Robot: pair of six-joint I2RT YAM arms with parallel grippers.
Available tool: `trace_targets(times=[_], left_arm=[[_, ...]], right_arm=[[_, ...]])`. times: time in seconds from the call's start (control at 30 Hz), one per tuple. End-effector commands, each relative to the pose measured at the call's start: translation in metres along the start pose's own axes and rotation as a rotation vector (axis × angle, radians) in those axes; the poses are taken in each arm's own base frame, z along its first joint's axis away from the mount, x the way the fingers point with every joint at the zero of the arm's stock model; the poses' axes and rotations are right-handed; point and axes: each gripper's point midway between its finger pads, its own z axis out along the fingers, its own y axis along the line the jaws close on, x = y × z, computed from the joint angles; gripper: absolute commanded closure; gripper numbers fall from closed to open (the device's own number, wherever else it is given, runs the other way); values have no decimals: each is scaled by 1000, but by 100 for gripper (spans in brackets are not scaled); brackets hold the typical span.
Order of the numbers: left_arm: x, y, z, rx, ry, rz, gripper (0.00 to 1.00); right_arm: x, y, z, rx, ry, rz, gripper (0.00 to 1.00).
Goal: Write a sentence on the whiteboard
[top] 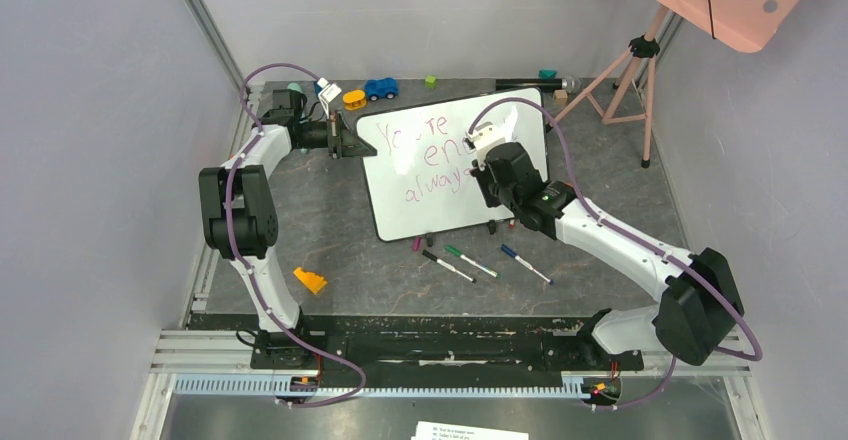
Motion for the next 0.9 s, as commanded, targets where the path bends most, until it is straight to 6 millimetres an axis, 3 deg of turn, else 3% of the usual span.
trace_targets(times=[0.0, 0.27, 0.43, 0.63, 0.87], left_arm=[[45, 47, 13, -180, 150, 112, 98], [44, 47, 13, -181, 150, 116, 98], [45, 47, 13, -180, 150, 113, 98], [45, 48, 13, -181, 150, 114, 98], [45, 47, 13, -181, 150, 114, 98]], right_arm=[[8, -6, -5, 12, 16, -33, 100], [11, 11, -3, -84, 10, -30, 100], [-4, 18, 0, -113, -32, -13, 100], [-23, 24, -11, -160, -99, 0, 100], [-18, 12, -23, -117, -117, 12, 100]])
